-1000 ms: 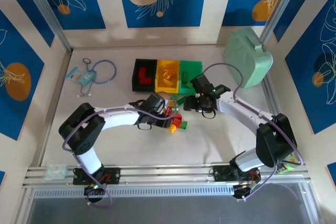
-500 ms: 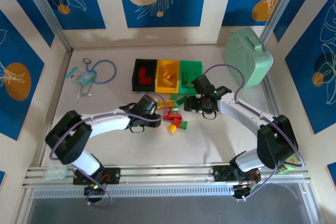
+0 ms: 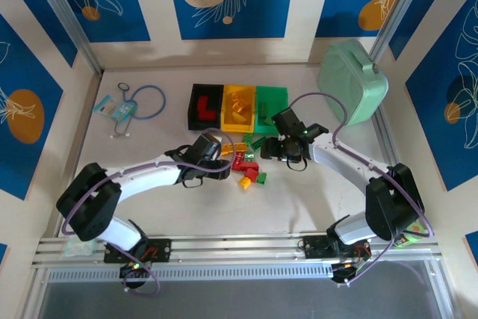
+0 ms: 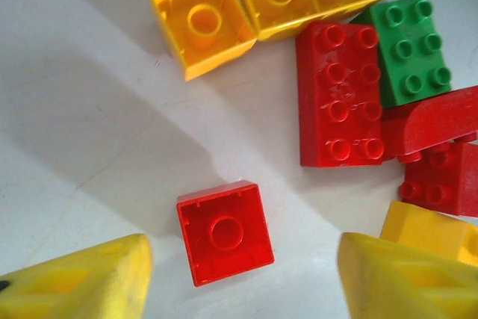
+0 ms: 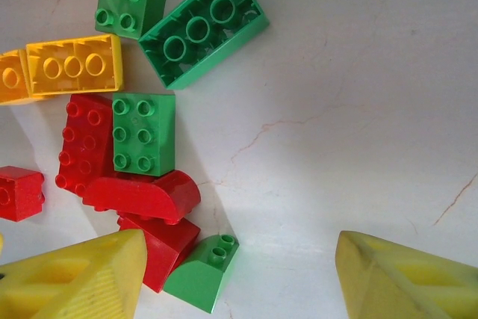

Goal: Sort the legos into containers by color
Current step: Move the lego to the center of the table, then pick up the lego from the center of the table.

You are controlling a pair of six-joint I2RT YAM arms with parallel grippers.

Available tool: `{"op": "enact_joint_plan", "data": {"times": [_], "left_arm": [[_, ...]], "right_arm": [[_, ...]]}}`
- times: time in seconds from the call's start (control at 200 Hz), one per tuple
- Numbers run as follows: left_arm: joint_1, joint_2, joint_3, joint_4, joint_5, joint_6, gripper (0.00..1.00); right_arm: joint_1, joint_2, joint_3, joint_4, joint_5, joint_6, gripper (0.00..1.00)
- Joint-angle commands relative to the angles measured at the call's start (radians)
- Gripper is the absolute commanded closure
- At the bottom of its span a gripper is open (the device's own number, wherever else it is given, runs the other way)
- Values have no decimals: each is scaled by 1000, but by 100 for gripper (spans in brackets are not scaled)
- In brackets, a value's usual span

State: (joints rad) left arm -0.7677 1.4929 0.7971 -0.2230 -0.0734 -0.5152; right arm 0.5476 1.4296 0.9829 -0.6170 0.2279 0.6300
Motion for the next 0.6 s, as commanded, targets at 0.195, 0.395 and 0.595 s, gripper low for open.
{"op": "enact_joint_plan", "data": {"times": [0.195, 0.395, 0.595], "left_arm": [[2, 108, 80, -56, -3, 17, 31], [1, 163, 114, -106, -48, 20, 38], [0, 160, 130, -132, -73, 31, 64]], "right_arm": [[9, -4, -12, 2, -16, 19, 32], [9, -2, -13, 0, -9, 17, 32], [5, 0, -20, 7, -9, 19, 32]]}}
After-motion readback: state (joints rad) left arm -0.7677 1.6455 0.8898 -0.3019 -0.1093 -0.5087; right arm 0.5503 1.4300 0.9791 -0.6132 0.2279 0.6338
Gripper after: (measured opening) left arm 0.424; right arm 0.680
